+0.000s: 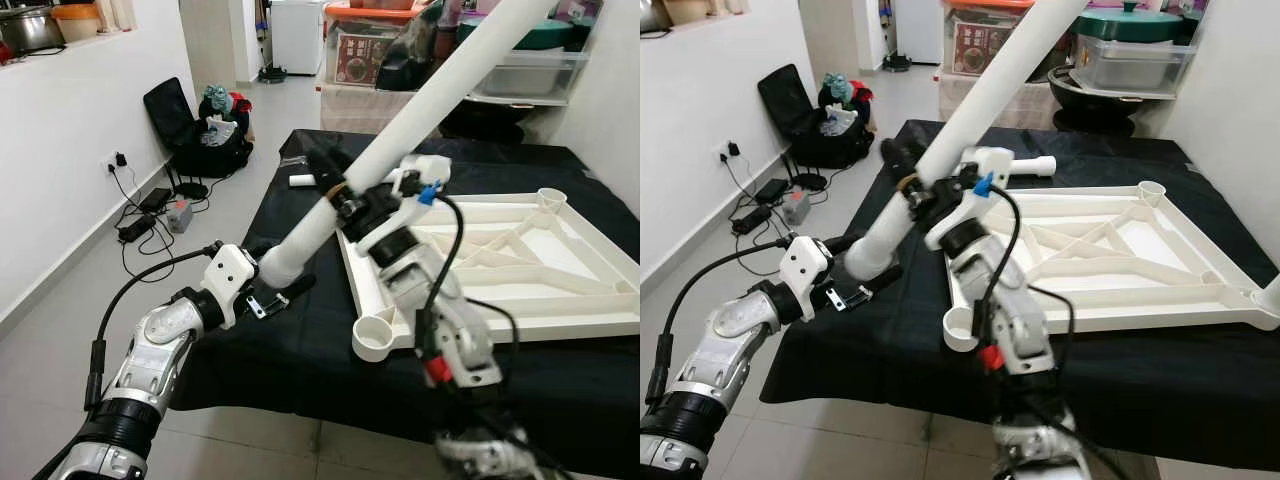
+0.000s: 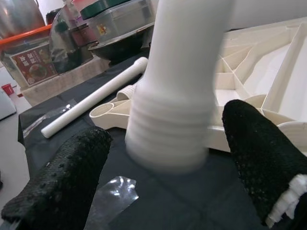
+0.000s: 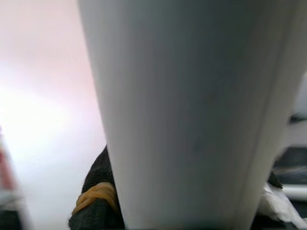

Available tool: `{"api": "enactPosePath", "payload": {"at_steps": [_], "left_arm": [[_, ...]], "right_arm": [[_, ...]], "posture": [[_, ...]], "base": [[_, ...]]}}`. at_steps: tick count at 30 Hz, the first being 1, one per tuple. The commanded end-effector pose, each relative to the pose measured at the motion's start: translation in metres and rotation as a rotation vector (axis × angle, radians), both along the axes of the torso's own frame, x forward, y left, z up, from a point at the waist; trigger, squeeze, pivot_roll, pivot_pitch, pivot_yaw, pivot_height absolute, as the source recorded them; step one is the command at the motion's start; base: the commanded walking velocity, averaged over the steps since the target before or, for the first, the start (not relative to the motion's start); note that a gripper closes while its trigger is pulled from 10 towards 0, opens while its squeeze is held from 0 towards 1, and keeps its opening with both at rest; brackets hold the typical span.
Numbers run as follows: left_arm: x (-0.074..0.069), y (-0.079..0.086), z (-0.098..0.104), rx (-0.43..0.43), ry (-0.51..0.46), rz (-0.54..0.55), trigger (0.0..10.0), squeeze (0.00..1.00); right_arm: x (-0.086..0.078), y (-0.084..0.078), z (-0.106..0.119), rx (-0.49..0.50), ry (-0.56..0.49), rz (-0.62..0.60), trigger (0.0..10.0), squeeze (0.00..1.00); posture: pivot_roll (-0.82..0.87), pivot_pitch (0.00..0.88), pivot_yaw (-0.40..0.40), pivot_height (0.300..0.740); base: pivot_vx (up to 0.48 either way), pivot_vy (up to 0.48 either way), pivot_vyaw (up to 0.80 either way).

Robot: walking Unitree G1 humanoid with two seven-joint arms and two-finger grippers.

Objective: Building children table

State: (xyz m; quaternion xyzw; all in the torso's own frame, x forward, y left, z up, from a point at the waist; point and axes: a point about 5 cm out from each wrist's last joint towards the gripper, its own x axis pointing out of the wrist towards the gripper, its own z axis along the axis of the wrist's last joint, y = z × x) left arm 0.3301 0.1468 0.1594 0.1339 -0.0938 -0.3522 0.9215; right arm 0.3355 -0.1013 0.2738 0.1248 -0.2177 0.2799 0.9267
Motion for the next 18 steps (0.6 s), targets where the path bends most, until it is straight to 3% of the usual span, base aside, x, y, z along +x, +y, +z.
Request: {"api": "enactPosePath", "payload": {"at_steps": [1, 3, 4, 5, 8, 9, 13, 15, 16, 18], "left_arm": [[-0.004, -0.003, -0.004, -0.015, 0.023, -0.021, 10.0, 1.0], [-0.005, -0.006, -0.005, -0.019, 0.03, -0.036, 10.0, 1.0], [-0.006, -0.008, -0.005, -0.022, 0.03, -0.043, 10.0, 0.0], [-0.008, -0.007, -0.005, -0.025, 0.029, -0.039, 10.0, 0.0], [-0.008, -0.007, -0.005, -0.026, 0.028, -0.035, 10.0, 0.0], [-0.009, -0.002, -0.009, -0.012, 0.03, -0.013, 10.0, 0.0], [-0.009, 0.001, -0.011, -0.001, 0.032, 0.003, 10.0, 0.0], [-0.008, 0.006, -0.014, 0.011, 0.034, 0.05, 10.0, 0.0], [-0.006, 0.012, -0.019, 0.048, 0.043, 0.107, 10.0, 0.0], [-0.006, 0.012, -0.019, 0.048, 0.043, 0.107, 10.0, 0.0]], "right_arm": [[0.005, -0.01, 0.003, -0.055, -0.037, -0.075, 0.0, 0.0], [0.008, -0.019, 0.003, -0.11, -0.051, -0.125, 0.0, 0.0], [0.013, -0.034, 0.003, -0.115, -0.04, -0.184, 0.0, 0.0], [0.016, -0.047, 0.003, -0.118, -0.03, -0.234, 0.0, 0.0], [0.018, -0.055, 0.003, -0.115, -0.022, -0.262, 0.0, 0.0], [0.017, -0.067, 0.002, -0.119, -0.013, -0.289, 0.0, 0.0], [0.016, -0.072, 0.001, -0.125, -0.008, -0.301, 0.0, 0.0], [0.009, -0.078, -0.005, -0.168, 0.0, -0.262, 0.0, 0.0], [-0.001, -0.083, -0.013, -0.246, -0.004, -0.199, 0.0, 0.0], [-0.001, -0.083, -0.013, -0.246, -0.004, -0.199, 0.0, 0.0]], "posture": [[0.08, 0.0, -0.065, 0.74], [0.08, 0.0, -0.068, 0.74], [0.09, 0.0, -0.072, 0.74], [0.09, 0.0, -0.075, 0.74], [0.09, 0.0, -0.075, 0.74], [0.08, 0.0, -0.073, 0.74], [0.08, 0.0, -0.073, 0.74], [0.06, 0.0, -0.068, 0.74], [0.07, 0.0, -0.07, 0.74], [0.07, 0.0, -0.07, 0.74]], "base": [[0.0, 0.0, 0.0], [0.0, 0.0, 0.0], [0.0, 0.0, 0.0], [0.0, 0.0, 0.0], [0.0, 0.0, 0.0], [0.0, 0.0, 0.0], [0.0, 0.0, 0.0], [0.0, 0.0, 0.0], [0.0, 0.0, 0.0], [0.0, 0.0, 0.0]]}}
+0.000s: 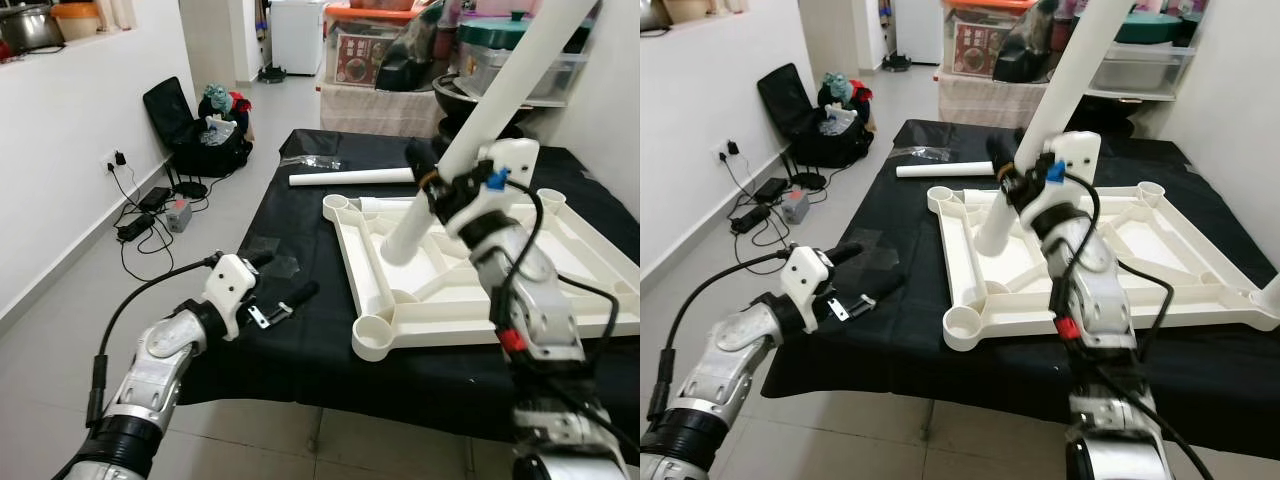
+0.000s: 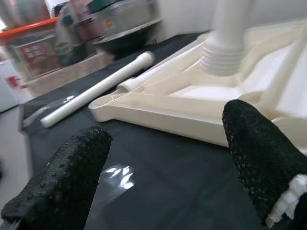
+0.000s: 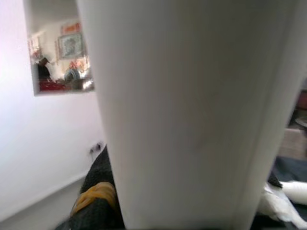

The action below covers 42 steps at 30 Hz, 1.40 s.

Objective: Building children table

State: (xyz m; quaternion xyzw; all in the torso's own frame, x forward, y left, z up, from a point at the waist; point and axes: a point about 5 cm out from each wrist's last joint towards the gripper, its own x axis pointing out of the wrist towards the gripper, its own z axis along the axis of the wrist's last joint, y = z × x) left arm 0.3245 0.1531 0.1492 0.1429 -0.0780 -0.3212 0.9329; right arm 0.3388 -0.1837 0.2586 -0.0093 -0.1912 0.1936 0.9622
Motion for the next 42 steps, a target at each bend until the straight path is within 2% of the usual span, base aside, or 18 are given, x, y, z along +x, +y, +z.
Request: {"api": "enactPosePath", "payload": {"at_steps": [1, 2, 4, 7, 9, 15, 18, 25, 30, 32, 36, 37, 42], "left_arm": [[0.0, 0.009, -0.011, 0.038, 0.034, 0.072, 10.0, 0.0], [0.0, 0.009, -0.011, 0.038, 0.034, 0.072, 10.0, 0.0], [-0.003, 0.016, -0.017, 0.058, 0.052, 0.106, 10.0, 0.0], [-0.005, 0.019, -0.02, 0.07, 0.073, 0.113, 10.0, 0.0], [-0.009, 0.023, -0.033, 0.136, 0.138, 0.126, 10.0, 0.0], [-0.019, 0.009, -0.04, 0.141, 0.165, 0.034, 10.0, 0.0], [-0.025, -0.001, -0.044, 0.164, 0.165, -0.012, 10.0, 0.0], [-0.03, -0.001, -0.048, 0.17, 0.178, -0.018, 10.0, 0.0], [-0.03, -0.003, -0.048, 0.168, 0.186, -0.035, 10.0, 0.0], [-0.037, -0.013, -0.052, 0.183, 0.212, -0.111, 10.0, 0.0], [-0.044, -0.019, -0.055, 0.19, 0.23, -0.166, 10.0, 0.0], [-0.05, -0.021, -0.056, 0.181, 0.245, -0.195, 10.0, 0.0], [-0.053, -0.021, -0.059, 0.2, 0.252, -0.199, 10.0, 0.0]], "right_arm": [[-0.015, -0.008, -0.004, -0.056, 0.018, 0.096, 0.0, 0.0], [-0.015, -0.008, -0.004, -0.056, 0.018, 0.096, 0.0, 0.0], [-0.03, -0.014, -0.012, -0.111, 0.049, 0.196, 0.0, 0.0], [-0.032, -0.013, -0.015, -0.139, 0.054, 0.223, 0.0, 0.0], [-0.03, -0.012, -0.019, -0.163, 0.053, 0.234, 0.0, 0.0], [-0.027, -0.003, -0.021, -0.133, 0.055, 0.26, 0.0, 0.0], [-0.031, 0.007, -0.025, -0.109, 0.069, 0.307, 0.0, 0.0], [-0.039, 0.021, -0.029, -0.107, 0.085, 0.407, 0.0, 0.0], [-0.042, 0.022, -0.034, -0.124, 0.104, 0.429, 0.0, 0.0], [-0.044, 0.016, -0.04, -0.135, 0.129, 0.423, 0.0, 0.0], [-0.046, 0.014, -0.043, -0.136, 0.143, 0.421, 0.0, 0.0], [-0.048, 0.016, -0.047, -0.134, 0.155, 0.433, 0.0, 0.0], [-0.048, 0.02, -0.051, -0.144, 0.177, 0.458, 0.0, 0.0]], "posture": [[0.06, 0.0, -0.071, 0.74], [0.06, 0.0, -0.071, 0.74], [0.07, 0.0, -0.07, 0.74], [0.07, 0.0, -0.07, 0.74], [0.07, 0.0, -0.07, 0.74], [0.07, 0.0, -0.064, 0.74], [0.08, 0.0, -0.074, 0.74], [0.08, 0.0, -0.076, 0.74], [0.07, 0.0, -0.072, 0.74], [0.07, 0.0, -0.072, 0.74], [0.07, 0.0, -0.074, 0.74], [0.07, 0.0, -0.074, 0.74], [0.07, 0.0, -0.075, 0.74]], "base": [[0.0, 0.0, 0.0], [0.0, 0.0, 0.0], [0.0, 0.0, 0.0], [0.0, 0.0, 0.0], [0.0, 0.0, 0.0], [0.0, 0.0, 0.0], [0.0, 0.0, 0.0], [0.0, 0.0, 0.0], [0.0, 0.0, 0.0], [0.0, 0.0, 0.0], [0.0, 0.0, 0.0], [0.0, 0.0, 0.0], [0.0, 0.0, 0.0]]}}
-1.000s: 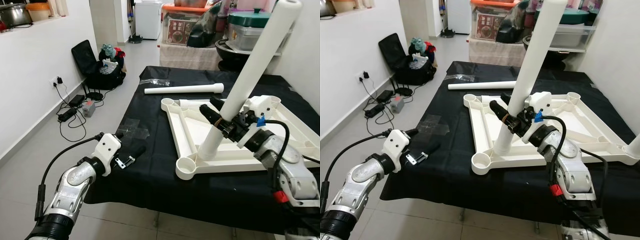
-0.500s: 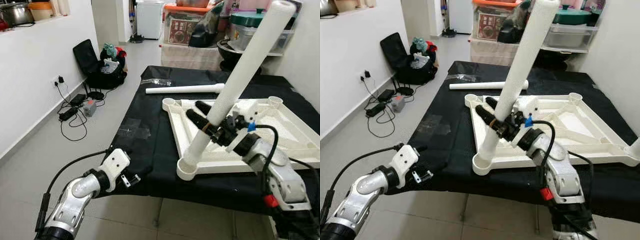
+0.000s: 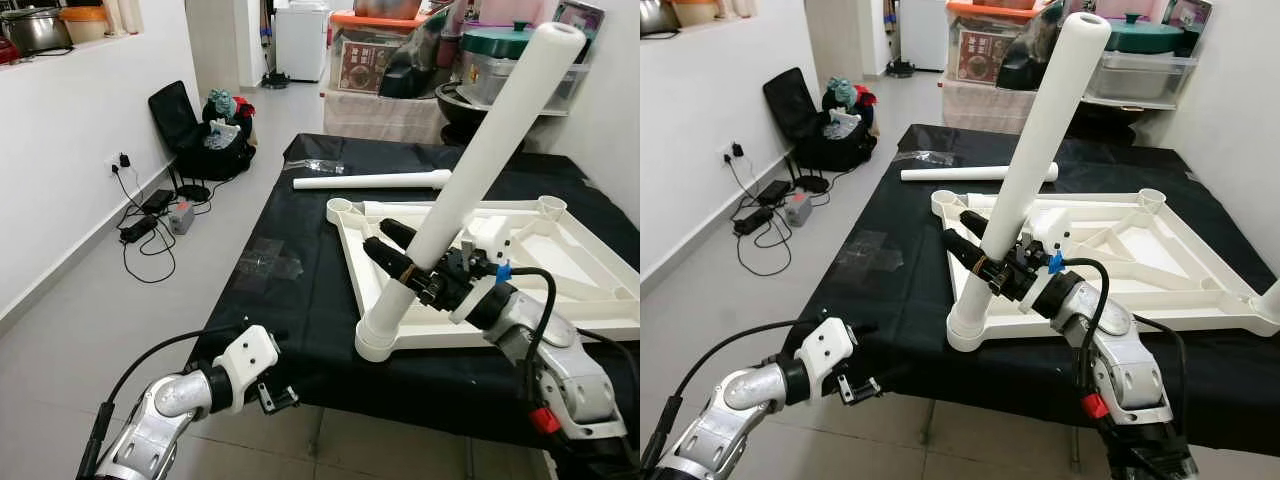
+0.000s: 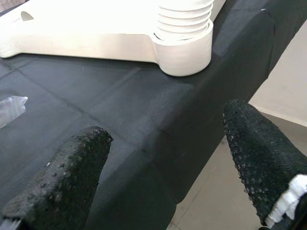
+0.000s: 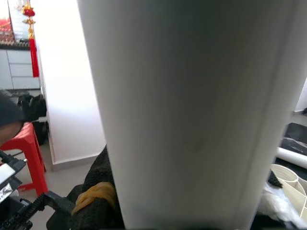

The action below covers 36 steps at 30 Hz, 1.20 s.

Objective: Building children table

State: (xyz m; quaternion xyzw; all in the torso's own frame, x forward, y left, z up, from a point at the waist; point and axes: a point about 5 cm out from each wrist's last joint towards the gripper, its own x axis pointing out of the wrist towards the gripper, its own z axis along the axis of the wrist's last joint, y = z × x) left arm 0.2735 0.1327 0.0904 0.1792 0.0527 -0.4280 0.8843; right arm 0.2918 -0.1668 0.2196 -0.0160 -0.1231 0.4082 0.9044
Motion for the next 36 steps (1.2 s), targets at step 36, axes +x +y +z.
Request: {"api": "enactPosePath", "payload": {"at_steps": [36], "left_arm": [[-0.011, -0.004, 0.002, -0.039, 0.064, -0.007, 10.0, 0.0]], "right_arm": [[0.065, -0.002, -0.021, -0.017, 0.276, 0.268, 0.0, 0.0]], "posture": [[0.13, 0.0, -0.123, 0.74]], "base": [[0.0, 0.0, 0.0]]}}
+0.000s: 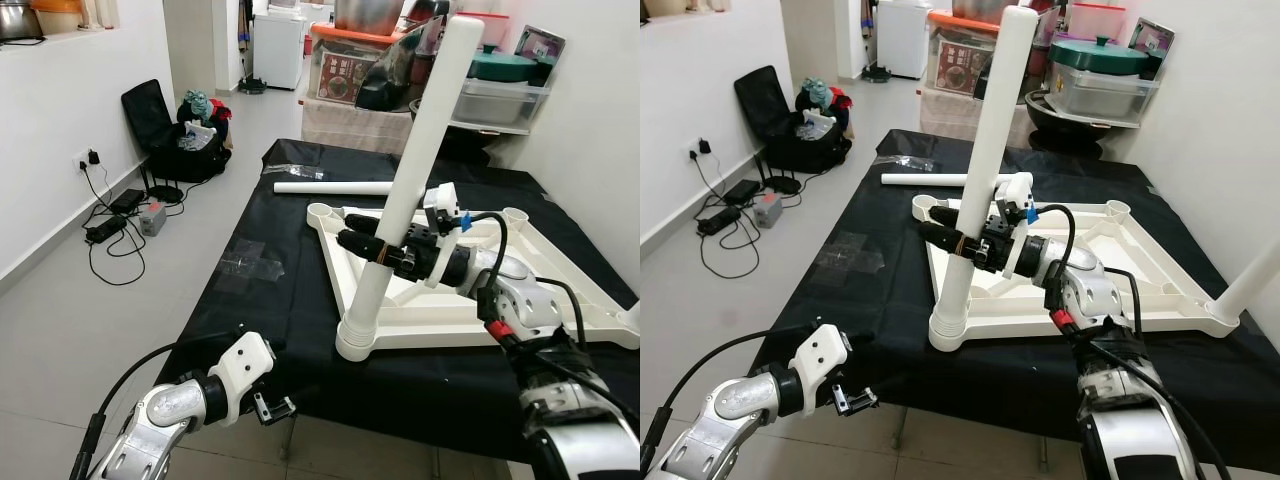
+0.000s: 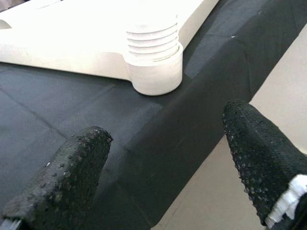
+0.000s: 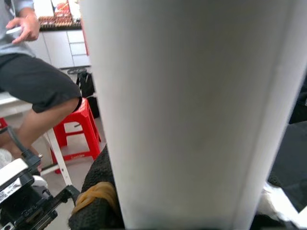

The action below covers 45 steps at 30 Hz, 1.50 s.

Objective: Building children table

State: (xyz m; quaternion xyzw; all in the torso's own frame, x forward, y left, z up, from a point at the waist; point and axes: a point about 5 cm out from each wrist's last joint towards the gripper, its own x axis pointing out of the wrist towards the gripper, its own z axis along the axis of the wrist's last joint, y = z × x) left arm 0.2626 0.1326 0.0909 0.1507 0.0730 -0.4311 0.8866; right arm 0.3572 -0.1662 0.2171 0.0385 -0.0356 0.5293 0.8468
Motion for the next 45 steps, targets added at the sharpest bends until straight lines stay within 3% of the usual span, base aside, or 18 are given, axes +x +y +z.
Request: {"api": "enactPosePath", "payload": {"at_steps": [1, 19, 30, 39, 41, 42, 43, 44, 45], "left_arm": [[0.0, -0.004, 0.001, -0.002, 0.004, -0.017, 10.0, 0.0], [0.001, -0.005, 0.003, -0.004, 0.005, -0.019, 10.0, 0.0], [0.0, -0.003, 0.003, -0.005, 0.011, -0.01, 10.0, 0.0], [0.002, -0.005, 0.003, -0.01, 0.012, -0.007, 10.0, 0.0], [0.002, -0.003, 0.002, -0.009, 0.014, -0.005, 10.0, 0.0], [0.002, -0.003, 0.002, -0.009, 0.014, -0.005, 10.0, 0.0], [0.002, -0.002, 0.002, -0.004, 0.014, -0.002, 10.0, 0.0], [0.002, -0.002, 0.002, -0.004, 0.014, -0.002, 10.0, 0.0], [0.003, 0.0, 0.002, -0.001, 0.014, 0.002, 10.0, 0.0]], "right_arm": [[0.002, -0.006, -0.019, -0.021, 0.083, -0.022, 0.0, 0.0], [-0.003, -0.002, -0.03, -0.079, 0.045, 0.011, 0.0, 0.0], [0.001, 0.002, -0.041, -0.12, 0.1, -0.013, 0.0, 0.0], [0.005, 0.001, -0.063, -0.132, 0.139, -0.281, 0.0, 0.0], [0.006, -0.003, -0.077, -0.112, 0.195, -0.48, 0.0, 0.0], [0.006, -0.003, -0.077, -0.112, 0.195, -0.48, 0.0, 0.0], [0.006, -0.006, -0.082, -0.091, 0.21, -0.594, 0.0, 0.0], [0.006, -0.006, -0.082, -0.091, 0.21, -0.594, 0.0, 0.0], [0.002, -0.011, -0.089, -0.071, 0.232, -0.717, 0.0, 0.0]], "posture": [[0.12, 0.0, -0.119, 0.74], [0.11, 0.0, -0.111, 0.74], [0.11, 0.0, -0.117, 0.74], [0.09, 0.0, -0.109, 0.74], [0.08, 0.0, -0.101, 0.74], [0.08, 0.0, -0.101, 0.74], [0.08, 0.0, -0.101, 0.74], [0.08, 0.0, -0.101, 0.74], [0.08, 0.0, -0.097, 0.74]], "base": [[0.0, 0.0, 0.0], [0.0, 0.0, 0.0], [0.0, 0.0, 0.0], [0.0, 0.0, 0.0], [0.0, 0.0, 0.0], [0.0, 0.0, 0.0], [0.0, 0.0, 0.0], [0.0, 0.0, 0.0], [0.0, 0.0, 0.0]]}}
